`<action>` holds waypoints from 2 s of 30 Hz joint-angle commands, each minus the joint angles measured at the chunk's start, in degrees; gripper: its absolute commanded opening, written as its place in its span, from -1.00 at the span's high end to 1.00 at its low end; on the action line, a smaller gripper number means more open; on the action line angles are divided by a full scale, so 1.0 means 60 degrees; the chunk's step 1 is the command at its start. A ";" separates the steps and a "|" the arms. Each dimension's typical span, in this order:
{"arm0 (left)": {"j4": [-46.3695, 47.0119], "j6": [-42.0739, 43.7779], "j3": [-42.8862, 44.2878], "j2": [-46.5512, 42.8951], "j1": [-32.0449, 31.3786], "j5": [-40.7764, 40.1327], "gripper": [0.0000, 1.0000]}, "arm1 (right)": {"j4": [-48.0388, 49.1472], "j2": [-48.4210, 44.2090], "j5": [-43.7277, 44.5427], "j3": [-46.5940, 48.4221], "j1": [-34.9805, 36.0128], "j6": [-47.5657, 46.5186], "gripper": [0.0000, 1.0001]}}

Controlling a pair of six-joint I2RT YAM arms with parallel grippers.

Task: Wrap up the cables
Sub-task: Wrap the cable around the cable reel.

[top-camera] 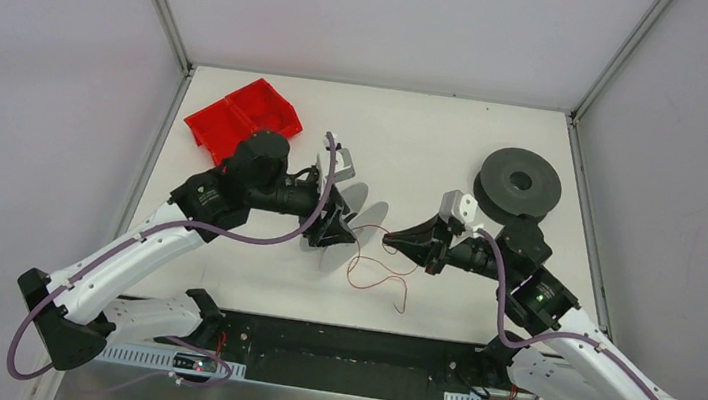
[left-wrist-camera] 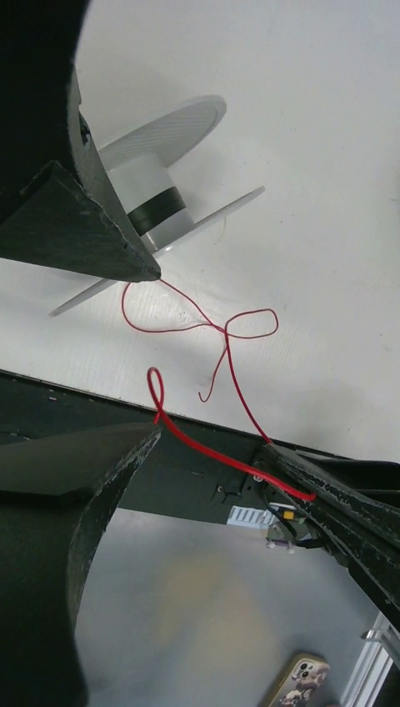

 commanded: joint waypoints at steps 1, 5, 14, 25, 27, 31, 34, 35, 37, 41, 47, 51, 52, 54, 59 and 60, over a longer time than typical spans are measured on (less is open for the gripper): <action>0.0522 0.0590 -0.0061 0.0221 0.0077 0.0981 -0.18 | 0.0707 -0.0044 -0.0568 0.0408 0.0042 -0.0045 0.99; 0.0707 0.0591 -0.0148 0.0262 0.0073 0.1172 -0.07 | 0.0682 -0.0013 -0.0599 0.0342 0.0040 -0.0116 0.99; 0.0786 0.0374 -0.0348 -0.0026 0.0079 -0.0850 1.00 | 0.0163 0.0024 0.0852 0.0383 0.0035 0.0122 0.96; 0.0875 0.0688 -0.0809 -0.0450 0.0075 -0.0791 1.00 | -0.0339 0.0364 0.0654 0.0663 0.0042 -0.0203 1.00; 0.0876 0.0810 -0.0754 -0.0368 0.0073 -0.0127 0.83 | -0.0225 0.0405 0.0340 0.0758 0.0036 -0.0058 1.00; 0.0896 0.0771 -0.0586 -0.0143 0.0077 0.0340 0.25 | 0.0342 0.0520 0.0011 0.0708 0.0039 0.0569 1.00; 0.0917 0.0859 -0.0446 0.0043 0.0077 0.0837 0.09 | 0.0777 0.0609 -0.0086 0.0588 0.0041 0.0982 1.00; 0.0969 0.0861 -0.0411 0.0083 0.0085 0.1004 0.06 | 0.0902 0.0632 -0.0133 0.0513 0.0042 0.1082 1.00; 0.1118 0.0878 -0.0416 0.0160 0.0081 0.1232 0.02 | 0.1047 0.0706 -0.0247 0.0467 0.0039 0.1210 1.00; 0.1256 0.0924 -0.0461 0.0289 0.0074 0.1068 0.04 | 0.1291 0.0797 -0.0417 0.0396 0.0042 0.1454 1.00; 0.1256 0.0750 -0.0512 0.0041 0.0077 0.0154 1.00 | 0.1028 0.0633 0.0669 0.0096 0.0035 0.1532 0.88; 0.1249 0.0566 -0.0638 -0.0276 0.0076 -0.1519 1.00 | 0.1152 0.0608 0.1894 -0.0645 0.0041 0.1278 0.43; 0.1263 0.0512 -0.0643 -0.0316 0.0077 -0.1697 1.00 | 0.1281 0.0659 0.1944 -0.0787 0.0033 0.1249 0.33; 0.1257 0.0430 -0.0616 -0.0356 0.0074 -0.1817 1.00 | 0.1590 0.0819 0.1859 -0.1010 0.0042 0.1227 0.18; 0.1256 0.0337 -0.0321 -0.0358 0.0075 -0.1658 1.00 | 0.2861 0.1221 0.1574 -0.1425 0.0042 0.1294 -0.05; 0.1256 0.0318 -0.0285 -0.0375 0.0075 -0.1613 1.00 | 0.3225 0.1313 0.1609 -0.1520 0.0035 0.1355 -0.08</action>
